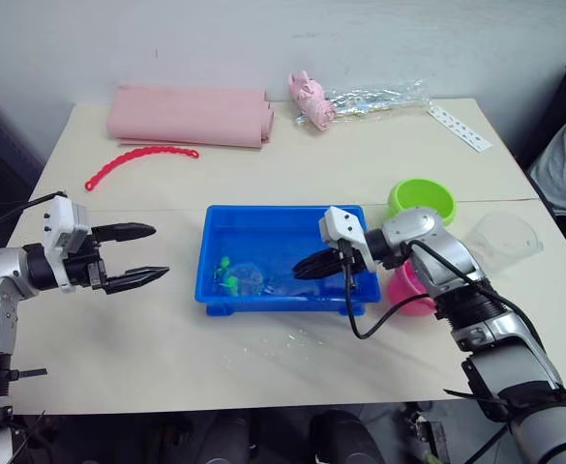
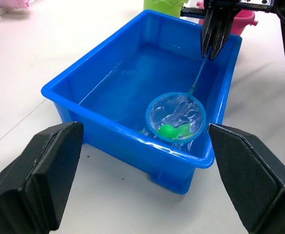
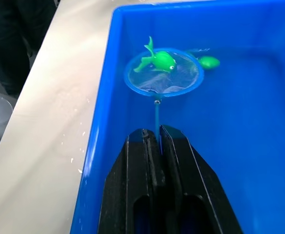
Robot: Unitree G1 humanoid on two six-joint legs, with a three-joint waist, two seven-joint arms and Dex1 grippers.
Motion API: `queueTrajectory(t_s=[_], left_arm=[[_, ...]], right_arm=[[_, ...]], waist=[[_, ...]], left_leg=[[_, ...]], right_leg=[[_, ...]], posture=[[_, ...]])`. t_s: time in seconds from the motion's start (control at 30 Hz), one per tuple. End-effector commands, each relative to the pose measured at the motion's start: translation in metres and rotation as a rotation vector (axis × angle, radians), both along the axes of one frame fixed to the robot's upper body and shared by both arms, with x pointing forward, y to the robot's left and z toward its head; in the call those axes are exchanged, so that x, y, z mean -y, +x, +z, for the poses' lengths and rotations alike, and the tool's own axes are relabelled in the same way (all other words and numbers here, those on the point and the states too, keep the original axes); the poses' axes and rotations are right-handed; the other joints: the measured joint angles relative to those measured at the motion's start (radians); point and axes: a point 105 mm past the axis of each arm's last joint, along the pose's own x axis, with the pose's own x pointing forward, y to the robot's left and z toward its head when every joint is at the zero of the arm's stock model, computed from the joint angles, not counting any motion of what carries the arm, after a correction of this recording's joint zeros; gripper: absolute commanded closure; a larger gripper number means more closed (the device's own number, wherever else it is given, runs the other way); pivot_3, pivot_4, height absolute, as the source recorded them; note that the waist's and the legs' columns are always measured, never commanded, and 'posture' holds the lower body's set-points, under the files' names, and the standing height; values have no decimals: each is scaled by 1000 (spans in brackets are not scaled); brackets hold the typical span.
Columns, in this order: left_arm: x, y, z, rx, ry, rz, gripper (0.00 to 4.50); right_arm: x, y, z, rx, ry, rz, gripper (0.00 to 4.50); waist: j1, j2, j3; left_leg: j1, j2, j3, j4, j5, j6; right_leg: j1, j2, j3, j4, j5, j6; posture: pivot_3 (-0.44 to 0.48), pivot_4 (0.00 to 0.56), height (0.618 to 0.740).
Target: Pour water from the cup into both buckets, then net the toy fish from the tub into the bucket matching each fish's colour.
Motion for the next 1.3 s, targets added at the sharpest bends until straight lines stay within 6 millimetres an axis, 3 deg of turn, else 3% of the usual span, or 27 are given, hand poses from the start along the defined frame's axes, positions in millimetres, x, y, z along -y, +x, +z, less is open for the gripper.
queueTrajectory(t_s=[0.03,0.43,0.8,1.07,1.3], left_arm=[[1,1,6,33,9,-7,35],[25,17,8,62,-34,-100,35],[51,25,13,94,-89,-185,35],[81,22,20,114,-140,-280,35],[104,21,36,149,-235,-332,35]], right_arm=[[9,-6,18,63,43,29,4500],[44,-8,45,118,153,-89,4500],[72,-30,52,114,240,-248,4500],[103,-46,56,124,285,-409,4500],[143,-50,79,198,274,-547,4500]], waist=[[0,0,0],[3,0,0],[3,0,0],[23,0,0],[30,0,0]], left_leg=[[0,0,0,0,0,0],[0,0,1,0,0,0],[0,0,1,0,0,0],[0,0,1,1,0,0],[0,0,1,2,0,0]], right_leg=[[0,0,0,0,0,0],[0,0,0,0,0,0],[1,0,0,0,0,0],[2,0,0,-2,0,0],[3,0,0,-2,0,0]], posture=[[0,150,740],[0,150,740],[0,150,740],[0,150,740],[0,150,740]])
